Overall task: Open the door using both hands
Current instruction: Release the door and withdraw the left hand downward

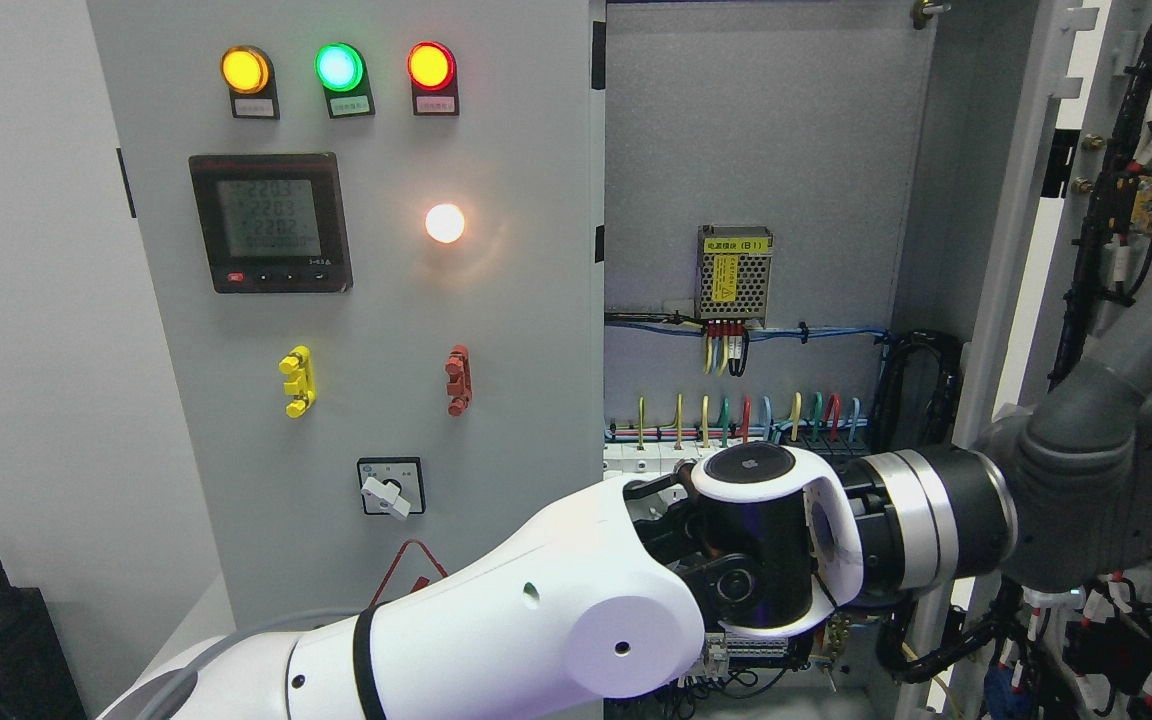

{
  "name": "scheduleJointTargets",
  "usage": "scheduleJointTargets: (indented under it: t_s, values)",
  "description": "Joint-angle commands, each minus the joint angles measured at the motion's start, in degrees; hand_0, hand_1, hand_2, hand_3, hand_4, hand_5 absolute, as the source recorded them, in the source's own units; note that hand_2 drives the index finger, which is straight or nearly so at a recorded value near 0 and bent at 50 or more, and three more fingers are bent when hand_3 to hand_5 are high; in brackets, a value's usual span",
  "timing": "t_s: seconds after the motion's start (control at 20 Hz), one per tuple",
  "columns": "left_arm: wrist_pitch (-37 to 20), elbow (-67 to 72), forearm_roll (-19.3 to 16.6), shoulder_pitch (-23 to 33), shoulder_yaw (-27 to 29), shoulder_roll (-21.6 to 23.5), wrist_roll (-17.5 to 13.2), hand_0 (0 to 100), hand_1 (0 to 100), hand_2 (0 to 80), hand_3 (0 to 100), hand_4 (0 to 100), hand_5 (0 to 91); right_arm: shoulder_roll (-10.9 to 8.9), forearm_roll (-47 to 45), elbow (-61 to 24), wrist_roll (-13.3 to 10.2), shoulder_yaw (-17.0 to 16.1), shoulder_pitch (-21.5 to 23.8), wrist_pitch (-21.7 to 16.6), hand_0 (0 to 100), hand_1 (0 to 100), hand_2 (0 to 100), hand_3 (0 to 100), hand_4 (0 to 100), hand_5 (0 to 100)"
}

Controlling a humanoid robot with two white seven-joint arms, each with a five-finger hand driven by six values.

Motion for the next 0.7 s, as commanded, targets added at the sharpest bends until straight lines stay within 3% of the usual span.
scheduleJointTargets:
  t_s: [0.0, 0.35, 0.65]
  values:
    - [0.1, 0.4, 0.1, 0.0, -0.9, -0.6, -0.2, 0, 0, 0.0, 0, 4, 0.0, 0.00, 0.6, 0.0, 0.1, 0.0, 0.0, 0.0, 0, 0, 0, 0, 0, 0]
    - [0.7, 0.4, 0.1, 0.0, -0.2, 0.1, -1.6, 0, 0, 0.0, 0, 4, 0.0, 0.00, 0.6, 0.0, 0.0, 0.0, 0.0, 0.0, 0, 0, 0, 0, 0, 0]
    - [0.7, -3.3, 0.4, 0.0, -0.2, 7.0, -3.1, 0, 0, 0.0, 0, 4, 0.0, 0.00, 0.6, 0.0, 0.0, 0.0, 0.0, 0.1, 0, 0, 0, 0, 0, 0]
